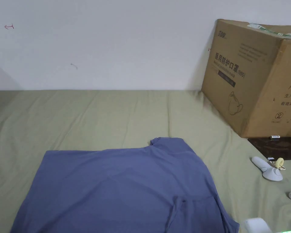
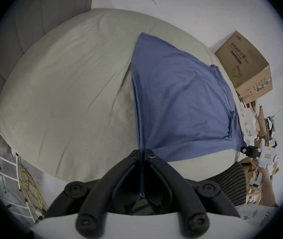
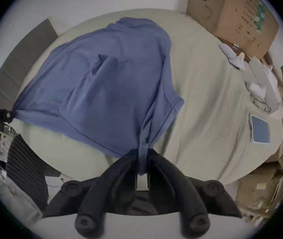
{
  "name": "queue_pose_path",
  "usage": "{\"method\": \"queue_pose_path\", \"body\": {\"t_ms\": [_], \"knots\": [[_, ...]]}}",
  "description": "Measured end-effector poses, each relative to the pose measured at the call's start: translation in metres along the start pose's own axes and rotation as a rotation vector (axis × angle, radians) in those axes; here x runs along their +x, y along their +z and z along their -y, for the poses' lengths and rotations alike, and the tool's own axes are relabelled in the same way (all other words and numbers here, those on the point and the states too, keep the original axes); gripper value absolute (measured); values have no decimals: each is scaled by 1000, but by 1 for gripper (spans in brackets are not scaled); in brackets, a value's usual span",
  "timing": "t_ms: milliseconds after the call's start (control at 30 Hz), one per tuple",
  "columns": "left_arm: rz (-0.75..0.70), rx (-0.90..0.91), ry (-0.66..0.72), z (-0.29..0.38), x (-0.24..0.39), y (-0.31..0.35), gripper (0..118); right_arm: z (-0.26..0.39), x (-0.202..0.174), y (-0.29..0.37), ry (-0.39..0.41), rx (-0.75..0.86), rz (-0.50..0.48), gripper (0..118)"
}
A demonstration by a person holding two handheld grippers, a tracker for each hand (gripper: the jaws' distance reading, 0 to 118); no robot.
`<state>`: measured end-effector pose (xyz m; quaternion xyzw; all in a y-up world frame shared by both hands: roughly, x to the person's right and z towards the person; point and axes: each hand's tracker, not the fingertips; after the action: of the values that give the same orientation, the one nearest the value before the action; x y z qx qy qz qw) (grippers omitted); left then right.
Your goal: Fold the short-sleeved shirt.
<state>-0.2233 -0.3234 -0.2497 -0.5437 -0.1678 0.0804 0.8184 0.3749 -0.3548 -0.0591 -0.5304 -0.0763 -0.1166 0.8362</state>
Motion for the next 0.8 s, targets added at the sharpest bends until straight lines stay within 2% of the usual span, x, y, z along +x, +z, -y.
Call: {"method": "queue_pose_path", "body": {"t_ms": [33, 167, 300, 433, 567, 600, 800], "knots": [[5, 4, 4, 0, 0, 3, 2, 2, 5, 6, -19, 8, -9, 10], [26, 33, -10, 3, 0, 16, 2, 9, 14, 30, -1, 18, 15, 10], [62, 40, 23, -4, 0, 25, 2, 5, 15, 55, -77, 87, -59, 10], [168, 108, 128, -37, -3, 33, 2, -26, 22, 68, -150, 213, -93, 10], [196, 181, 187, -88, -7, 14, 2, -88, 35, 44, -245, 226, -154, 10], [206, 145, 213, -106, -8, -2, 2, -109, 34, 34, -252, 230, -158, 10], [175, 105, 232, -180, -5, -79, 4, -204, 31, -42, -328, 207, -118, 10]]}}
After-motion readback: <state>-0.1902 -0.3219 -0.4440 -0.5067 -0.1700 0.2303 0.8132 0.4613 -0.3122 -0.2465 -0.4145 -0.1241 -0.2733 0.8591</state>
